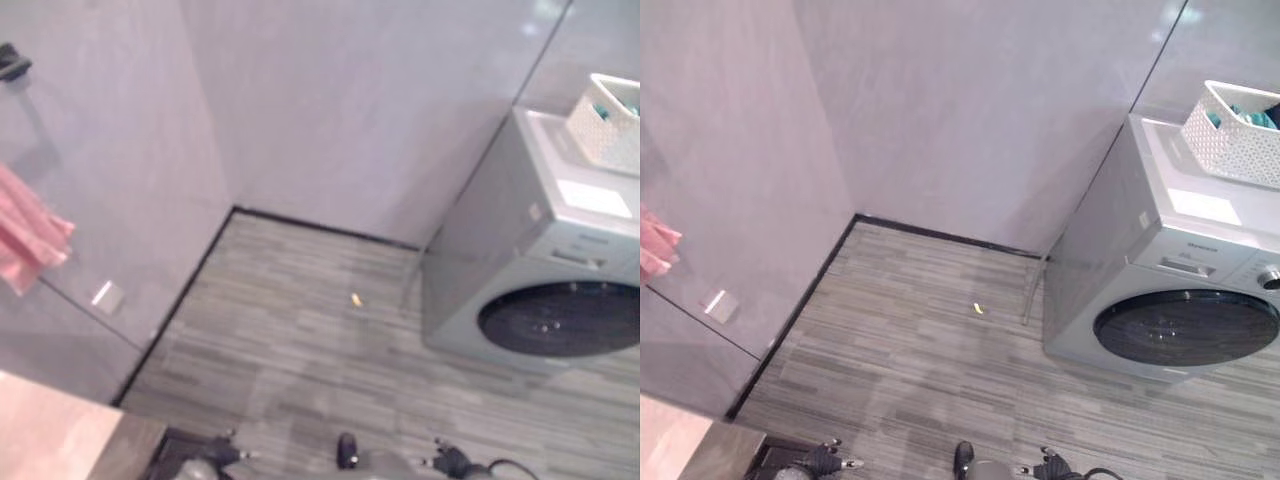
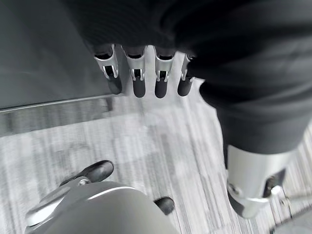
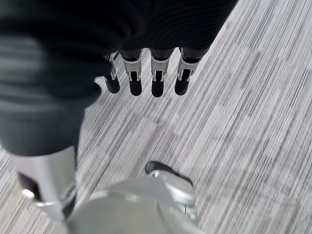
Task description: Put brush and paste in cup on sink, flatten towel.
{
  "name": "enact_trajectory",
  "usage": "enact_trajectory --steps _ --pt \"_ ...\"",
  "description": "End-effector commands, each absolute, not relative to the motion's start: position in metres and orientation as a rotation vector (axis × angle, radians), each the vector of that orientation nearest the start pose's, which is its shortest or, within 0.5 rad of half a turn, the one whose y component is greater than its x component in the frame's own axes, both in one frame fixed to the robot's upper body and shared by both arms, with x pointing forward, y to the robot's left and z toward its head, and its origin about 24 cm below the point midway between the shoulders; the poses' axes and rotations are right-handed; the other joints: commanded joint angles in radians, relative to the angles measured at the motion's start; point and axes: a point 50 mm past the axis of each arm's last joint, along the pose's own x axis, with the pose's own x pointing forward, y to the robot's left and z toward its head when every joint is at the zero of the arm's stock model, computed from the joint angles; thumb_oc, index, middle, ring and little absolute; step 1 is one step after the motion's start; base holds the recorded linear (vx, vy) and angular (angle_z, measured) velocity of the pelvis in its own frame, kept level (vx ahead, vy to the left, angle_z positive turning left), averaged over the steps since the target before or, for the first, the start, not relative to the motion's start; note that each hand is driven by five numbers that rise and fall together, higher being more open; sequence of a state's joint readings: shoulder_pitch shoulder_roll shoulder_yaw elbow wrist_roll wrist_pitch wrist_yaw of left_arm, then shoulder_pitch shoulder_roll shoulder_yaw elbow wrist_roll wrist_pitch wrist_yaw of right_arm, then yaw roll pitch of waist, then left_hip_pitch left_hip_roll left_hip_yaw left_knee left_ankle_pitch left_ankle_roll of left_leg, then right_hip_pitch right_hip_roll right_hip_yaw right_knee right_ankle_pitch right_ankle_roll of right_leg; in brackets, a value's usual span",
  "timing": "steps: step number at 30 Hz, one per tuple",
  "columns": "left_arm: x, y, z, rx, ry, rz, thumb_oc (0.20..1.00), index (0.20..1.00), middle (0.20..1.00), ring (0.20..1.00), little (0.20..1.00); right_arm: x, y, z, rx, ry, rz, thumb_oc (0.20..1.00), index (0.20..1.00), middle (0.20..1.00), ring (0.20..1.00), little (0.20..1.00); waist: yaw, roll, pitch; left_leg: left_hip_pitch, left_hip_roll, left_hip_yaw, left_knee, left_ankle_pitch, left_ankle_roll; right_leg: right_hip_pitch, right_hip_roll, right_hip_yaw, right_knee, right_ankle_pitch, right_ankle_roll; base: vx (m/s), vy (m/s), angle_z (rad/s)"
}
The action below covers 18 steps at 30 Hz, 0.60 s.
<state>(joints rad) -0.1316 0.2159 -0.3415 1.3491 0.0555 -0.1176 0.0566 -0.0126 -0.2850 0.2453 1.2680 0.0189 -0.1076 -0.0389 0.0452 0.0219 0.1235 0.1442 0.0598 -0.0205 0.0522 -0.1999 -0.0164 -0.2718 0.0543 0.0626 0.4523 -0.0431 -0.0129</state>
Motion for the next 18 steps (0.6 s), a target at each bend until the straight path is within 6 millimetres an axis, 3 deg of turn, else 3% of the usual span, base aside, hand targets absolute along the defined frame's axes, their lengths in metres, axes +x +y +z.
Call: enact_trajectory --steps 1,4,6,8,13,15,16,17,18 --pt "0.131 0.234 -0.151 0.528 1.085 -0.088 1.0 1.0 1.0 1.0 1.0 0.076 -0.227 -0.165 -0.372 1.214 0.051 1.0 1.0 1.0 1.0 1.0 -0.018 -0.046 -0.033 -0.034 -0.166 -0.034 -0.028 0.038 0.11 0.092 0.001 0.121 -0.413 0.056 0.089 0.4 -0.228 1.12" --pt "0.128 0.234 -0.152 0.522 1.095 -0.079 1.0 1.0 1.0 1.0 1.0 0.07 -0.225 -0.167 -0.359 1.233 0.055 1.0 1.0 1.0 1.0 1.0 -0.032 -0.055 -0.048 -0.005 -0.144 -0.052 -0.027 0.035 0.096 0.103 0.029 0.137 -0.364 0.044 0.072 0.37 -0.263 0.96" --pt "0.126 0.231 -0.153 0.515 1.1 -0.082 1.0 1.0 1.0 1.0 1.0 0.069 -0.228 -0.166 -0.347 1.227 0.031 1.0 1.0 1.0 1.0 1.0 -0.041 -0.06 -0.058 -0.012 -0.12 -0.08 0.064 0.024 0.072 0.13 0.05 0.111 -0.335 0.004 0.043 0.55 -0.451 0.43" --pt "0.13 0.231 -0.152 0.515 1.083 -0.071 1.0 1.0 1.0 1.0 1.0 0.077 -0.233 -0.163 -0.324 1.185 -0.02 1.0 1.0 1.0 1.0 1.0 -0.053 -0.065 -0.058 -0.062 -0.101 -0.081 0.203 0.058 0.044 0.166 0.065 0.088 -0.34 -0.02 0.014 0.52 -0.457 0.54" --pt "0.136 0.235 -0.149 0.518 1.063 -0.051 1.0 1.0 1.0 1.0 1.0 0.083 -0.236 -0.159 -0.326 1.136 -0.018 1.0 1.0 1.0 1.0 1.0 -0.059 -0.078 -0.049 -0.125 -0.054 -0.065 0.362 0.125 0.021 0.216 0.095 0.052 -0.348 -0.062 -0.03 0.31 -0.329 0.33" --pt "0.134 0.238 -0.149 0.538 1.075 -0.054 1.0 1.0 1.0 1.0 1.0 0.082 -0.234 -0.158 -0.329 1.12 -0.009 1.0 1.0 1.0 1.0 1.0 -0.063 -0.083 -0.031 -0.2 -0.011 -0.037 0.538 0.177 0.024 0.264 0.116 0.027 -0.362 -0.077 -0.059 0.19 -0.265 0.2" --pt "0.134 0.238 -0.149 0.538 1.075 -0.054 1.0 1.0 1.0 1.0 1.0 0.082 -0.234 -0.158 -0.329 1.12 -0.009 1.0 1.0 1.0 1.0 1.0 -0.064 -0.081 -0.031 -0.203 -0.01 -0.038 0.542 0.175 0.024 0.263 0.118 0.026 -0.363 -0.077 -0.059 0.23 -0.309 0.39" --pt "0.134 0.239 -0.148 0.543 1.071 -0.046 1.0 1.0 1.0 1.0 1.0 0.084 -0.232 -0.157 -0.33 1.1 0.001 1.0 1.0 1.0 1.0 1.0 -0.068 -0.083 -0.014 -0.24 0.03 0.017 0.632 0.196 0.032 0.285 0.131 0.01 -0.362 -0.089 -0.074 0.2 -0.274 0.34" --pt "0.138 0.238 -0.147 0.537 1.057 -0.037 1.0 1.0 1.0 1.0 1.0 0.084 -0.229 -0.157 -0.338 1.094 0.009 1.0 1.0 1.0 1.0 1.0 -0.082 -0.104 -0.002 -0.28 0.041 0.109 0.518 0.157 0.034 0.299 0.092 -0.041 -0.373 -0.096 -0.066 0.2 -0.274 0.42"
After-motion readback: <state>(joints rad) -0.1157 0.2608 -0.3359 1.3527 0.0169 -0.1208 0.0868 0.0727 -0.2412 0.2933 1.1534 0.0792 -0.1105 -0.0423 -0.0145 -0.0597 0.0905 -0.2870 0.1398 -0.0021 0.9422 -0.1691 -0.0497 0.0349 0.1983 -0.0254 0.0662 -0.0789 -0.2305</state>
